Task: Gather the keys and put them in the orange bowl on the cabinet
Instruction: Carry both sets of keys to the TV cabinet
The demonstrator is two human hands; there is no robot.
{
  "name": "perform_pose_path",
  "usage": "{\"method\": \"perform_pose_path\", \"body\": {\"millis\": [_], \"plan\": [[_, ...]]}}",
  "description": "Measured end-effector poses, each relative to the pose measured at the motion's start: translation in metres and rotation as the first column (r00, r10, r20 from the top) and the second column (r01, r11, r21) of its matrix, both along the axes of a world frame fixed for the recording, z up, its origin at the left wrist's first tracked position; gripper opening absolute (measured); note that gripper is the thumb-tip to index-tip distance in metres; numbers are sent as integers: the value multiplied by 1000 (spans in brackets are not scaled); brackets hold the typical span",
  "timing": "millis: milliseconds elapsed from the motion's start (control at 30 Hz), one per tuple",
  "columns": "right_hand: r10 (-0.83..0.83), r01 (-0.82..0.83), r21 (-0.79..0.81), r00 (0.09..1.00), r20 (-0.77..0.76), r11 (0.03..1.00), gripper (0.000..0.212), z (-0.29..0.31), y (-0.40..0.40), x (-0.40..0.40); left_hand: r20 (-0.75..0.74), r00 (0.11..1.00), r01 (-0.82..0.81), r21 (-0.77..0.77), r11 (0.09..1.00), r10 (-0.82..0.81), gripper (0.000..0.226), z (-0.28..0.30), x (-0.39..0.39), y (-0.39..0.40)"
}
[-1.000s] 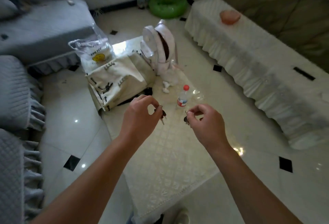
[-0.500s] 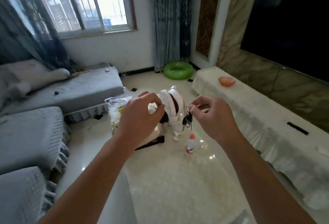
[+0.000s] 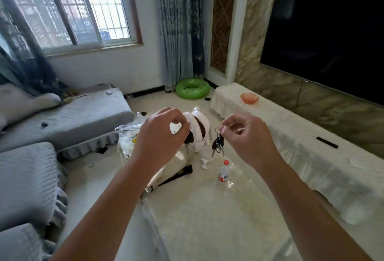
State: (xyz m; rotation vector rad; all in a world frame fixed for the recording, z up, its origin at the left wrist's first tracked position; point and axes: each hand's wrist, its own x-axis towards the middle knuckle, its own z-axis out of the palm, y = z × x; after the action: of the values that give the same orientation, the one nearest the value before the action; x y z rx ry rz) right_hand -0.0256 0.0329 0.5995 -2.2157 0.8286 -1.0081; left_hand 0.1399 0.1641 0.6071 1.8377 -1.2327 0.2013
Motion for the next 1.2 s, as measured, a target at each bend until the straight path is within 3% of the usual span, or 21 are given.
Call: {"method": "perform_pose_path", "body": {"millis": [300,633,1200], "plan": [[-60,70,74,991,-123,995,7,-43,39,8,-89,995,50,67,996,-44,8,-40,21,6],[-249,250,58,968,-27,966,7,-27,28,-68,-33,973,230,77,970,-228,3,-27,-45,-17],[-451,444,137,892,26,886,10,-13,-35,-366,-13,872,489,81,869,-489,5,-21,-331,-127]]}}
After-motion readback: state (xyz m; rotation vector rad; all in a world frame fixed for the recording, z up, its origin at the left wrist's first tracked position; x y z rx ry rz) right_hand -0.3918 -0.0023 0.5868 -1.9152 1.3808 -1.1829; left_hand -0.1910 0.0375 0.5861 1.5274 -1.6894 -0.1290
